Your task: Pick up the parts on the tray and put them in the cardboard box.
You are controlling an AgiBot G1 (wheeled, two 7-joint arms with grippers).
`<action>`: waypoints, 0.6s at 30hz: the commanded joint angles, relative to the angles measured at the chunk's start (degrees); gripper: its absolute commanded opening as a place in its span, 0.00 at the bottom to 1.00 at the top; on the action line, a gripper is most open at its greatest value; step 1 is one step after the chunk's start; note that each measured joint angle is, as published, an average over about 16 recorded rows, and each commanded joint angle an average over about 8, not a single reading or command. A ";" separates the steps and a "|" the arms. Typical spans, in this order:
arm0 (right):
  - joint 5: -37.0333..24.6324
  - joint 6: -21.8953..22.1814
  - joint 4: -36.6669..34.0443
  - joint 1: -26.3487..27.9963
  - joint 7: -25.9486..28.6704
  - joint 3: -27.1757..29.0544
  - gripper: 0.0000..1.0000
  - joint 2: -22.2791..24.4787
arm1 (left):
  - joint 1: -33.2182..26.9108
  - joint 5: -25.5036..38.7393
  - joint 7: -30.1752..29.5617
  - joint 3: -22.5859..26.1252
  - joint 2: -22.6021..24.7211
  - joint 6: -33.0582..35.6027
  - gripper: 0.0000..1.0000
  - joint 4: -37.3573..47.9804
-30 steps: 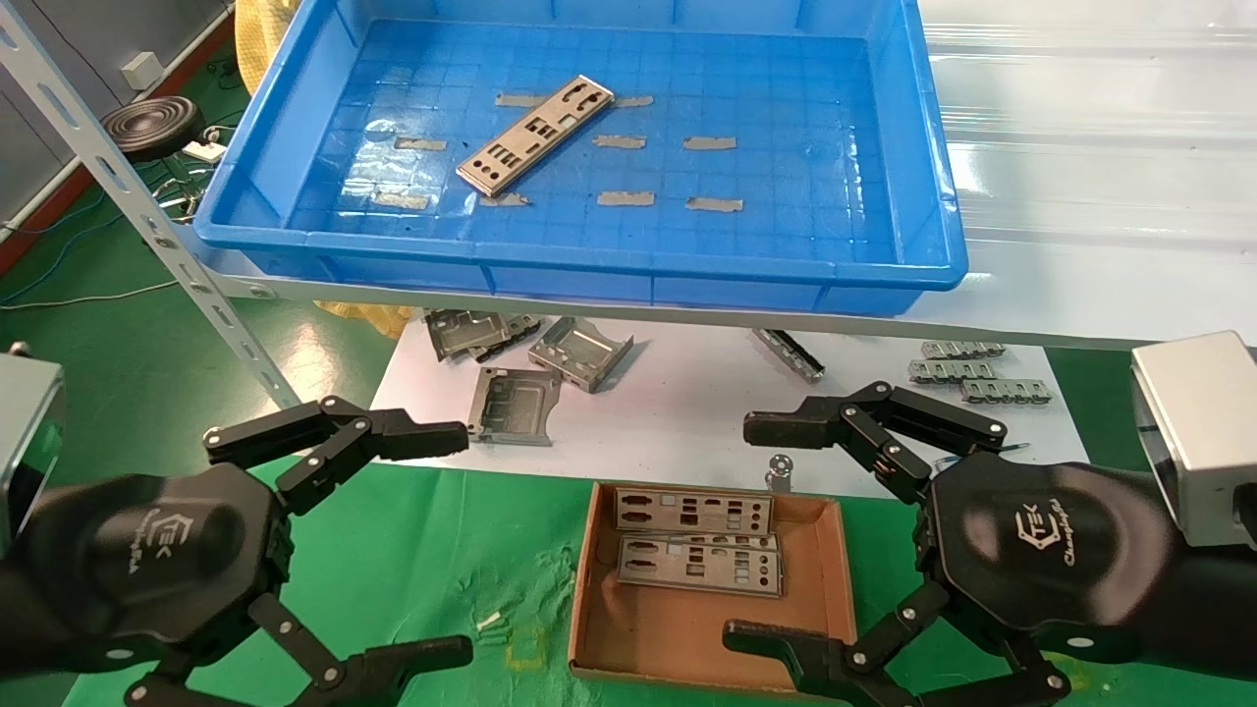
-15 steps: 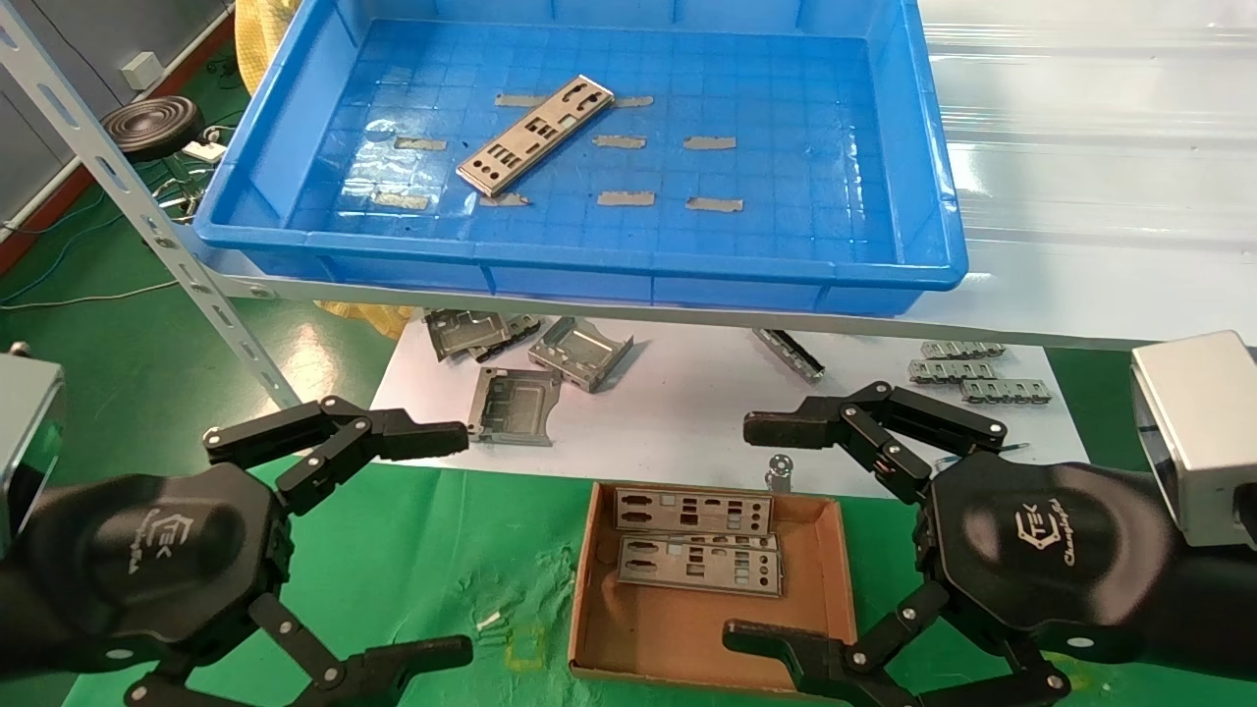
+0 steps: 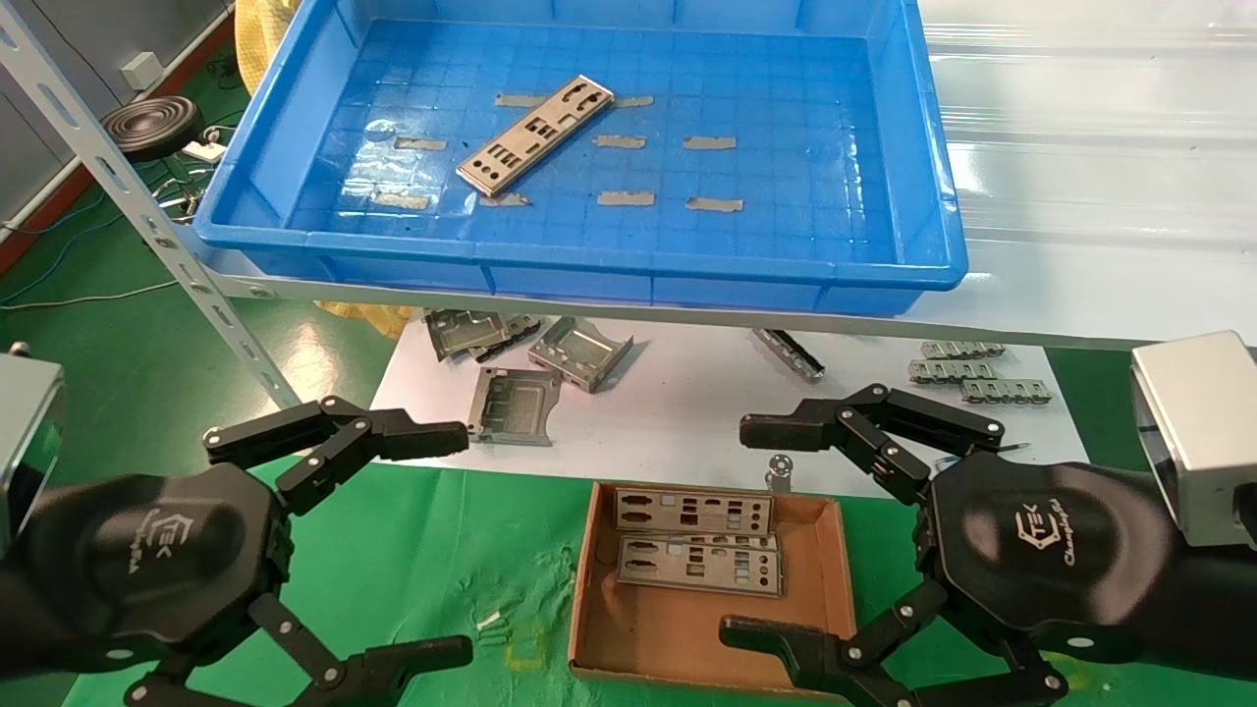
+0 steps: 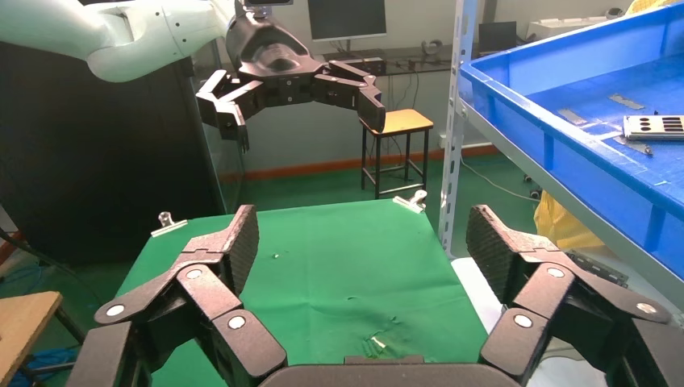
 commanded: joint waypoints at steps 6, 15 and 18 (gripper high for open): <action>0.00 0.00 0.00 0.00 0.00 0.00 0.44 0.00 | 0.00 0.00 0.00 0.00 0.00 0.00 1.00 0.00; 0.00 0.00 0.00 0.00 0.00 0.00 1.00 0.00 | 0.00 0.00 0.00 0.00 0.00 0.00 1.00 0.00; 0.00 0.00 0.00 0.00 0.00 0.00 1.00 0.00 | 0.00 0.00 0.00 0.00 0.00 0.00 1.00 0.00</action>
